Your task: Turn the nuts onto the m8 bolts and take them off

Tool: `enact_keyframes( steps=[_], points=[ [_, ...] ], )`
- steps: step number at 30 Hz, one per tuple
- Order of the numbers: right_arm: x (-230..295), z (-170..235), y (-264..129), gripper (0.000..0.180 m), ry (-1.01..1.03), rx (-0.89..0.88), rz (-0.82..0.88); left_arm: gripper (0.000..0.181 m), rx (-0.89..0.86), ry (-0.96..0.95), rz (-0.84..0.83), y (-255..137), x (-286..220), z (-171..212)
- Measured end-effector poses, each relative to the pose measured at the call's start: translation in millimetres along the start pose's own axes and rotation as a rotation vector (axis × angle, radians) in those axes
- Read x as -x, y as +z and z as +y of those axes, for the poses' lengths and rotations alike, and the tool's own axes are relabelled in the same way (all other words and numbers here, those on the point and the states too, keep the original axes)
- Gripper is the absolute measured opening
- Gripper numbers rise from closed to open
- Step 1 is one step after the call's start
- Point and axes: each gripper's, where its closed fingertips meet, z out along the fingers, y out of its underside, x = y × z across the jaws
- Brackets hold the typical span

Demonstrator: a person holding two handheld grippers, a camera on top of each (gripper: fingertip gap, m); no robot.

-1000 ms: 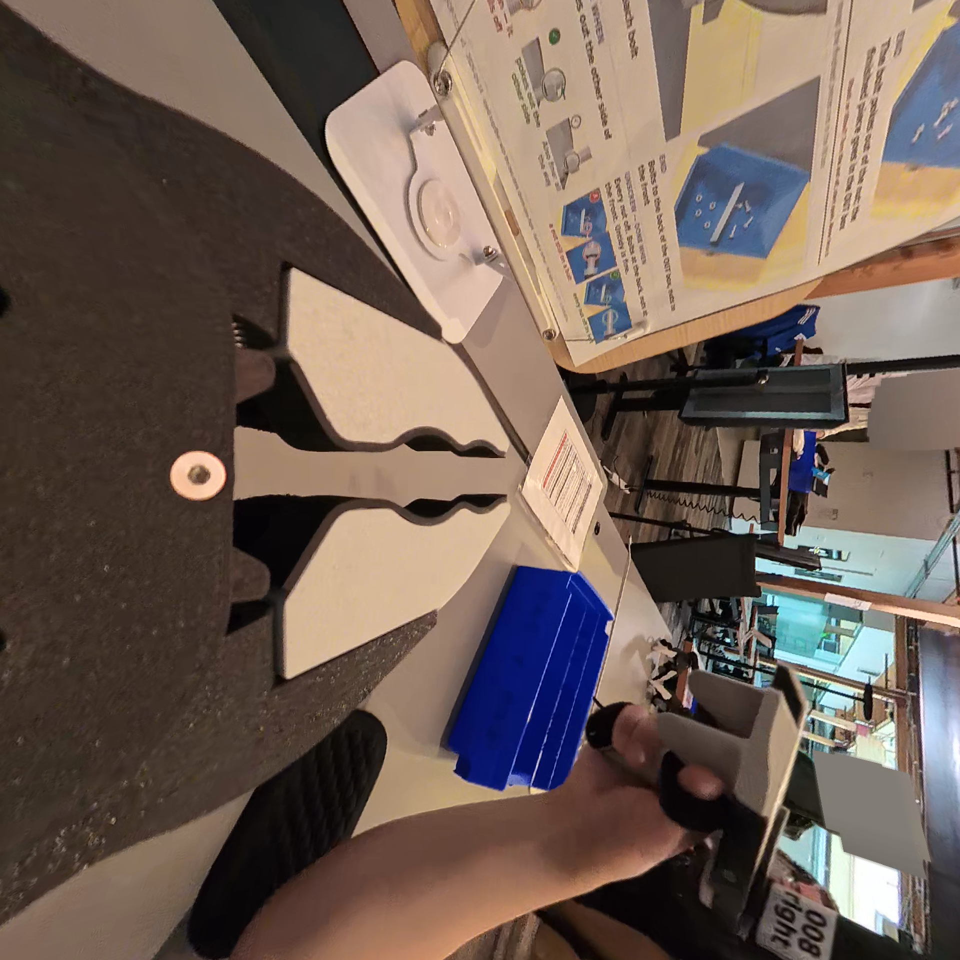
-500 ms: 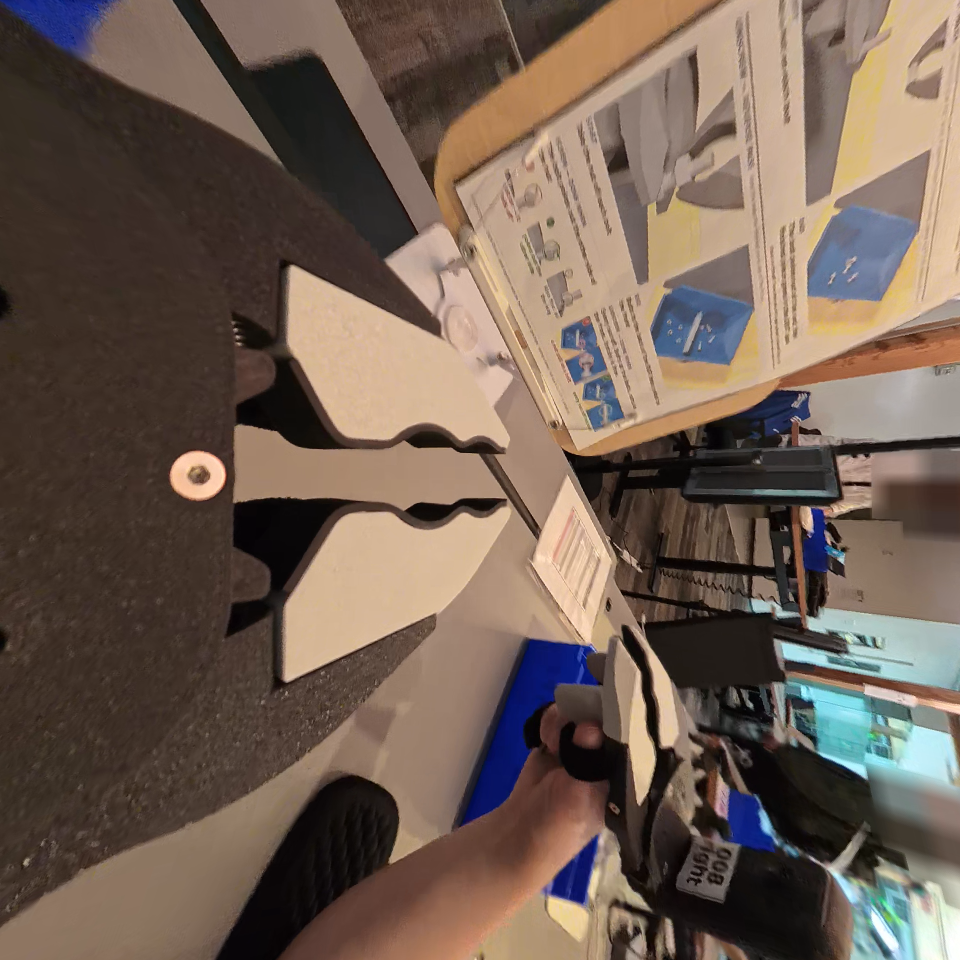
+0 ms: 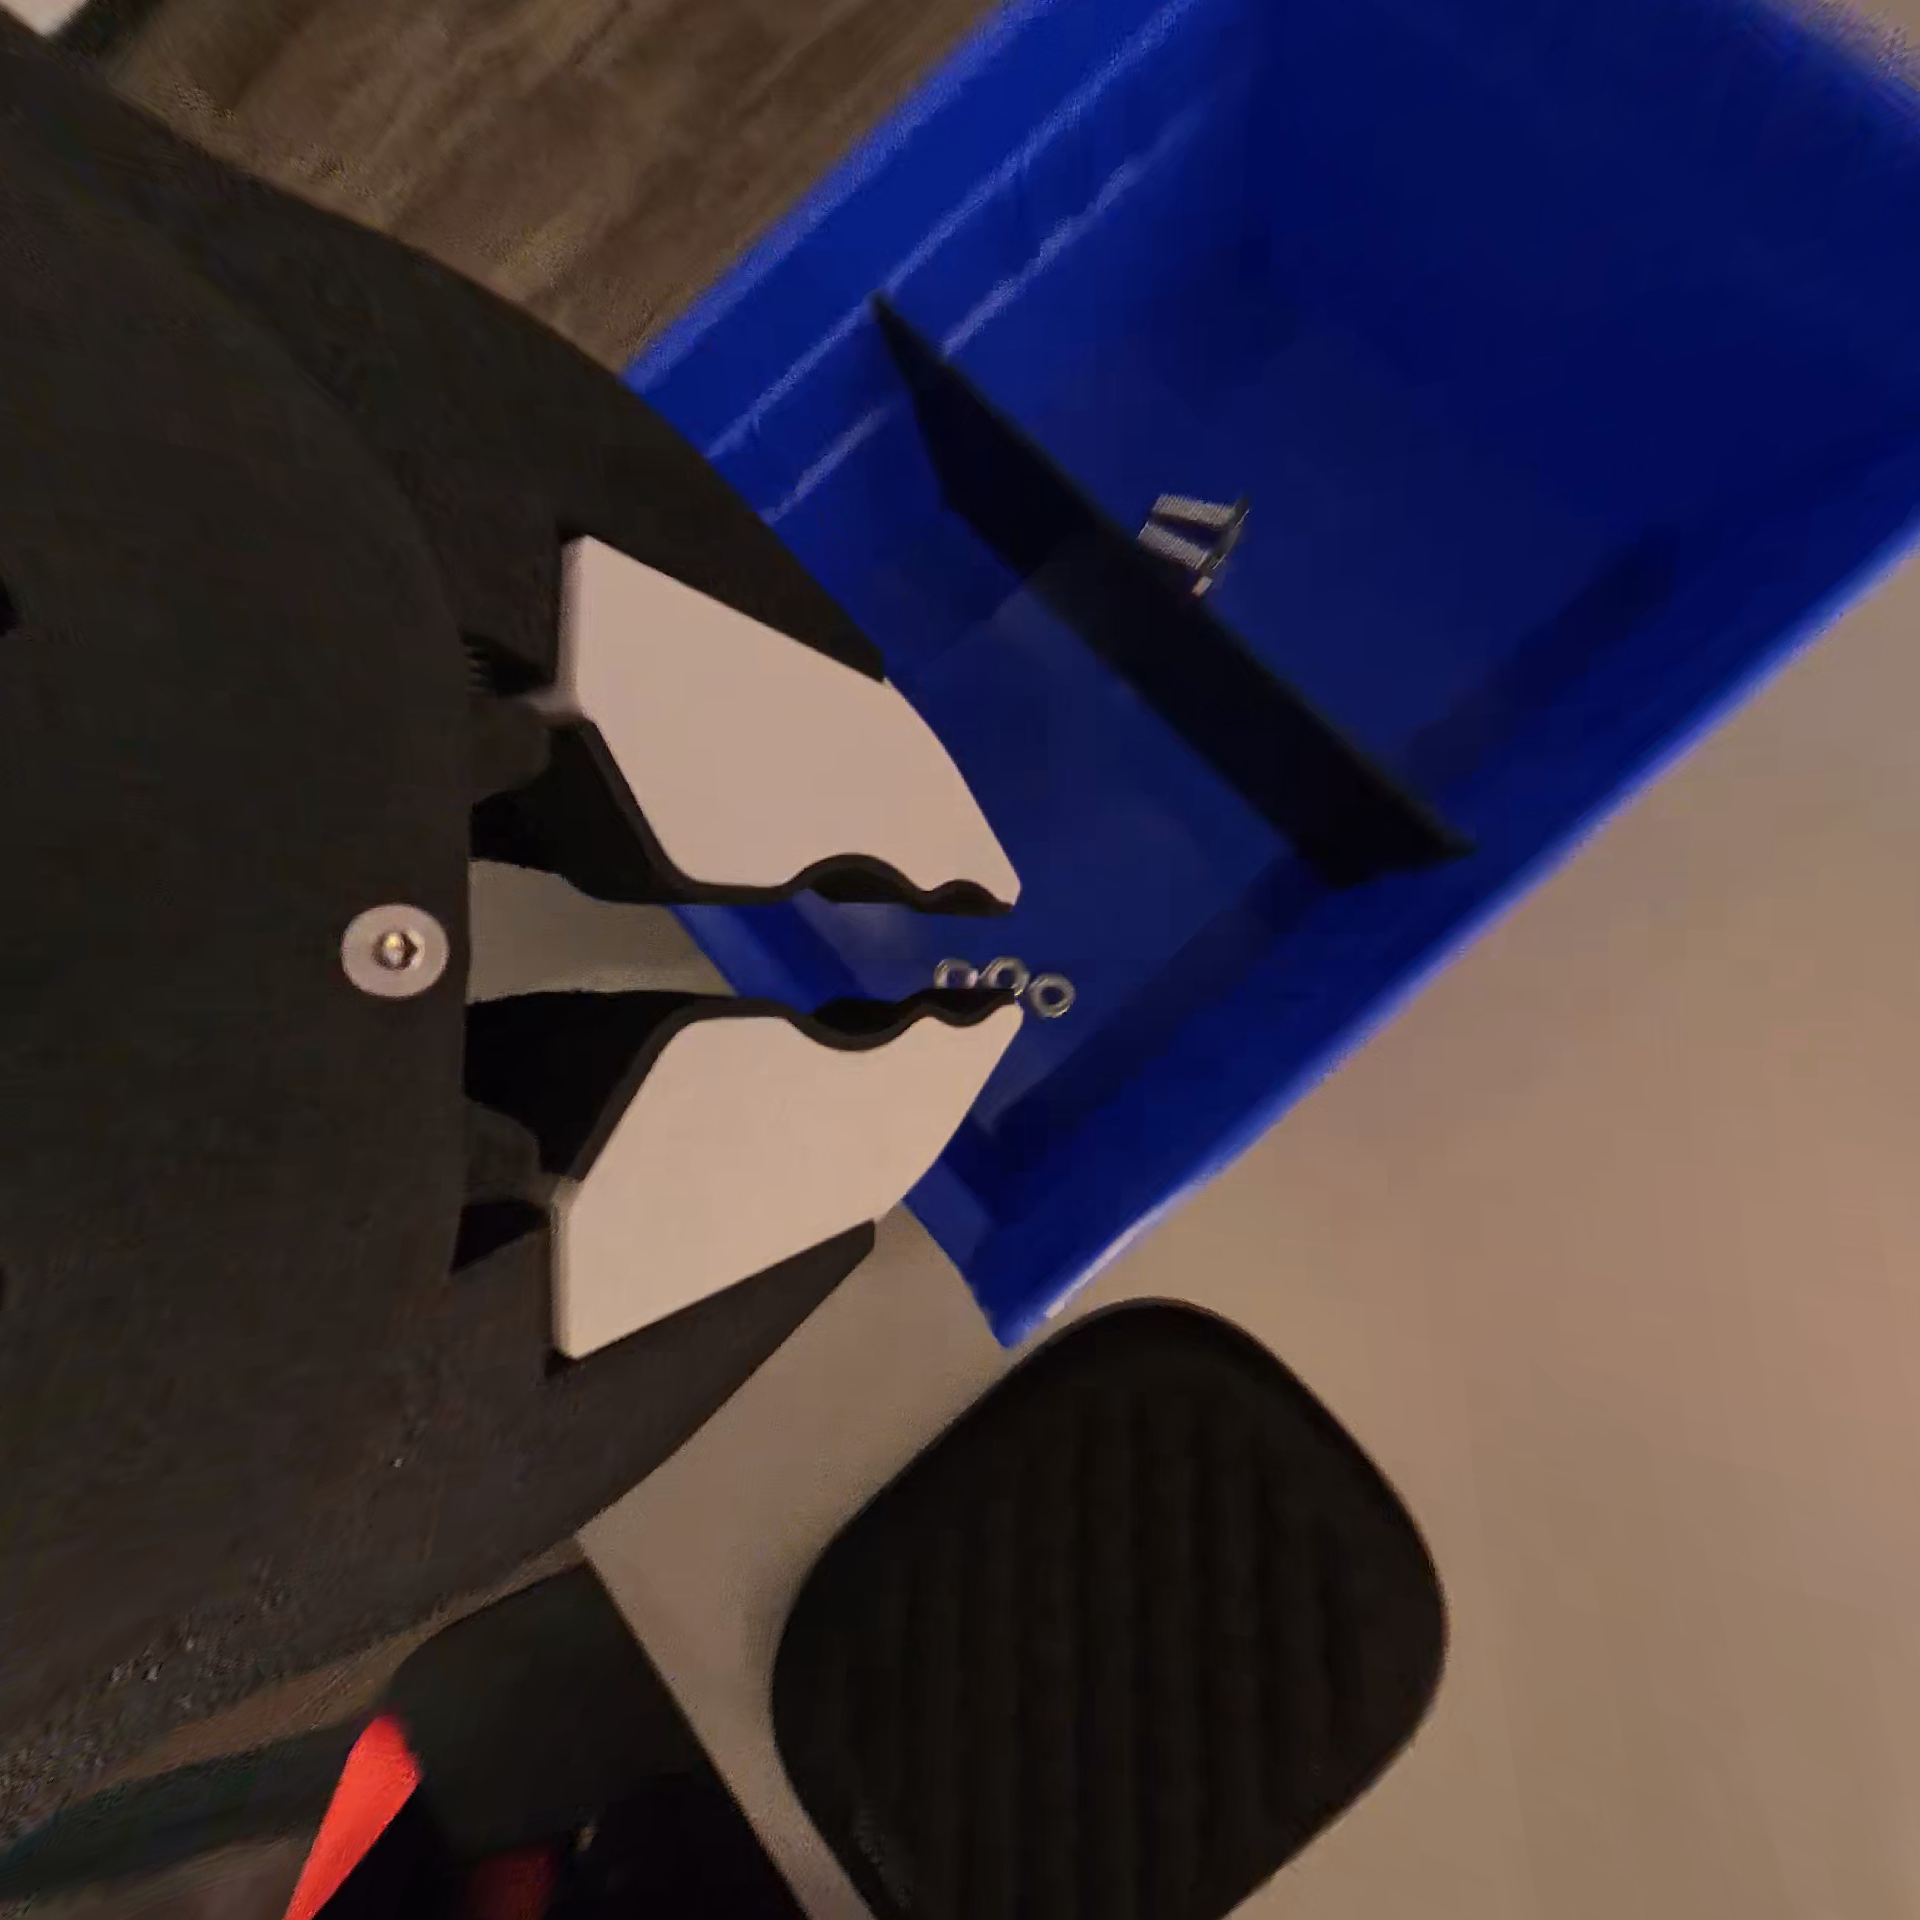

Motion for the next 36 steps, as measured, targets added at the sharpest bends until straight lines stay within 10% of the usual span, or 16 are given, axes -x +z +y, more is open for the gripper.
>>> enact_keyframes(
  steps=[12,36],
  points=[
    [-2,6,-2,0.011,0.029,0.016,0.001,0.015,0.278,0.136,0.102,73,-6,44],
    [-13,1,-11,0.011,0.044,-0.003,0.016,0.013,0.471,0.131,0.176,85,-7,46]
  ],
)
